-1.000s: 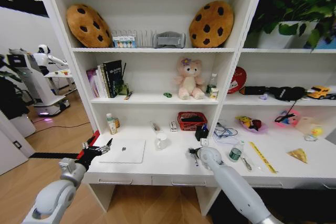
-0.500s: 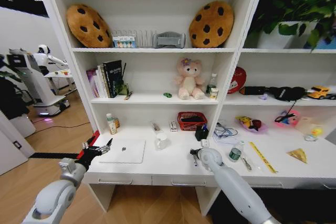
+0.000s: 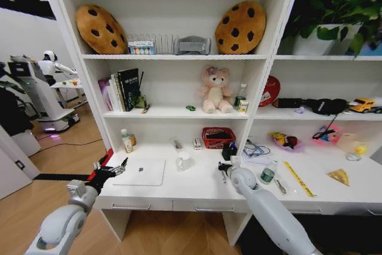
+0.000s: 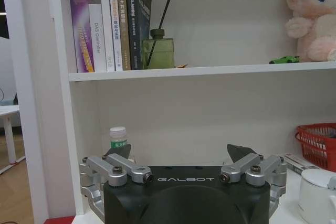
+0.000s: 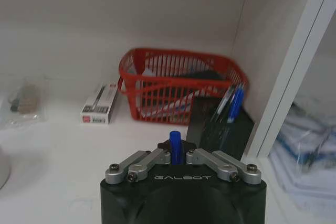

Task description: Organize the objects on the table.

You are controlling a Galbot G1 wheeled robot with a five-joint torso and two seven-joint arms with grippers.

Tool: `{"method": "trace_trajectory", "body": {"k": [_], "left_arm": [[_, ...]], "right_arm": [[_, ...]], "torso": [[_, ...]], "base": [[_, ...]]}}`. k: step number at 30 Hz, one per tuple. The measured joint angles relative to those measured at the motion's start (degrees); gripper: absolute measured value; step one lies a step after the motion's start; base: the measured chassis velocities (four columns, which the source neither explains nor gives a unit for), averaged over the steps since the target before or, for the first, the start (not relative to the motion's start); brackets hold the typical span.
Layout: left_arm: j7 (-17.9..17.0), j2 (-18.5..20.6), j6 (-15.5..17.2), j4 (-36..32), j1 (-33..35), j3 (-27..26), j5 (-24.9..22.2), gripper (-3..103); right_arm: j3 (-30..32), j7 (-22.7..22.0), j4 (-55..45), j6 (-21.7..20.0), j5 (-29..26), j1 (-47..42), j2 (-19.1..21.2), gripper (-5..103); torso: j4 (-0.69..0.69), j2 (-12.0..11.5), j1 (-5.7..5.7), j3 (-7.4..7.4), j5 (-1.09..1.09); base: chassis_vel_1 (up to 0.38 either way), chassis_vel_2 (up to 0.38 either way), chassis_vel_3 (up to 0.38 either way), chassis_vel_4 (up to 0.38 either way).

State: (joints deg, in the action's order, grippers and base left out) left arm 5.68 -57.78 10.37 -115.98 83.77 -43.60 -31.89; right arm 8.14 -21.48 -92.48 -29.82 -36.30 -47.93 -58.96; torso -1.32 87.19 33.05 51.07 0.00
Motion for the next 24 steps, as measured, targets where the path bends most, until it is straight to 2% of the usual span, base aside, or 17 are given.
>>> {"method": "trace_trajectory", "body": {"k": [1,2,3,5,6,7,8,9,10,11,15,16,18,19,21,24], "left_arm": [[0.0,0.0,0.0,0.0,0.0,0.0,0.0,100],[0.0,0.0,0.0,0.0,0.0,0.0,0.0,100],[0.0,0.0,0.0,0.0,0.0,0.0,0.0,100],[0.0,0.0,0.0,0.0,0.0,0.0,0.0,100],[0.0,0.0,0.0,0.0,0.0,0.0,0.0,100],[0.0,0.0,0.0,0.0,0.0,0.0,0.0,100],[0.0,0.0,0.0,0.0,0.0,0.0,0.0,100],[0.0,0.0,0.0,0.0,0.0,0.0,0.0,100],[0.0,0.0,0.0,0.0,0.0,0.0,0.0,100],[0.0,0.0,0.0,0.0,0.0,0.0,0.0,100],[0.0,0.0,0.0,0.0,0.0,0.0,0.0,100],[0.0,0.0,0.0,0.0,0.0,0.0,0.0,100],[0.0,0.0,0.0,0.0,0.0,0.0,0.0,100],[0.0,0.0,0.0,0.0,0.0,0.0,0.0,100],[0.0,0.0,0.0,0.0,0.0,0.0,0.0,100],[0.0,0.0,0.0,0.0,0.0,0.0,0.0,100]], "right_arm": [[0.5,2.7,1.1,3.4,3.6,0.4,0.4,8],[0.5,2.7,1.1,3.4,3.6,0.4,0.4,8],[1.3,6.6,3.4,8.9,8.5,1.3,0.8,8],[2.5,12.7,8.2,17.4,16.8,3.1,1.1,8],[2.5,12.7,8.2,17.4,16.8,3.1,1.1,8],[3.3,16.2,11.3,22.4,20.9,4.5,1.1,8],[3.5,17.9,13.1,25.1,22.1,5.4,1.0,8],[3.5,17.9,13.1,25.1,22.1,5.4,1.0,8],[3.7,19.5,15.9,29.1,22.9,6.9,0.7,8],[3.7,19.5,15.9,29.1,22.9,6.9,0.7,8],[4.3,25.7,27.8,42.3,25.9,11.6,-2.6,8],[4.3,25.7,27.8,42.3,25.9,11.6,-2.6,8],[4.4,28.5,33.7,47.4,26.3,13.8,-5.4,8],[4.4,28.5,33.7,47.4,26.3,13.8,-5.4,8],[4.6,30.3,38.3,51.0,25.9,15.9,-8.0,8],[4.7,30.8,39.5,51.7,25.9,16.5,-8.7,8]], "torso": [[0.0,0.0,0.0,0.0,0.0],[0.0,0.0,0.0,0.0,0.0],[0.0,0.0,0.0,0.0,0.0],[0.0,0.0,0.0,0.0,0.01],[0.0,0.0,0.0,0.0,0.01],[0.0,0.0,0.0,0.0,0.01],[-0.01,0.0,0.0,0.0,0.0],[-0.01,0.0,0.0,0.0,0.0],[0.0,0.0,0.0,0.0,0.0],[0.0,0.0,0.0,0.0,0.0],[0.0,0.0,0.0,0.0,0.0],[0.0,0.0,0.0,0.0,0.0],[0.0,0.0,0.01,0.01,0.01],[0.0,0.0,0.01,0.01,0.01],[0.02,0.0,0.0,0.0,0.0],[0.02,0.0,0.0,0.01,-0.01]], "base": [[0.0,0.0,0.0,0.0],[0.0,0.0,0.0,0.0],[0.0,0.0,0.0,0.0],[0.0,0.0,0.0,0.0],[0.0,0.0,0.0,0.0],[0.0,0.0,0.0,0.0],[0.0,0.0,0.0,0.0],[0.0,0.0,0.0,0.0],[0.0,0.0,0.0,0.0],[0.0,0.0,0.0,0.0],[0.0,0.0,0.0,0.0],[0.0,0.0,0.0,0.0],[0.0,0.0,0.0,0.0],[0.0,0.0,0.0,0.0],[0.0,0.0,0.0,0.0],[0.0,0.0,0.0,0.0]]}}
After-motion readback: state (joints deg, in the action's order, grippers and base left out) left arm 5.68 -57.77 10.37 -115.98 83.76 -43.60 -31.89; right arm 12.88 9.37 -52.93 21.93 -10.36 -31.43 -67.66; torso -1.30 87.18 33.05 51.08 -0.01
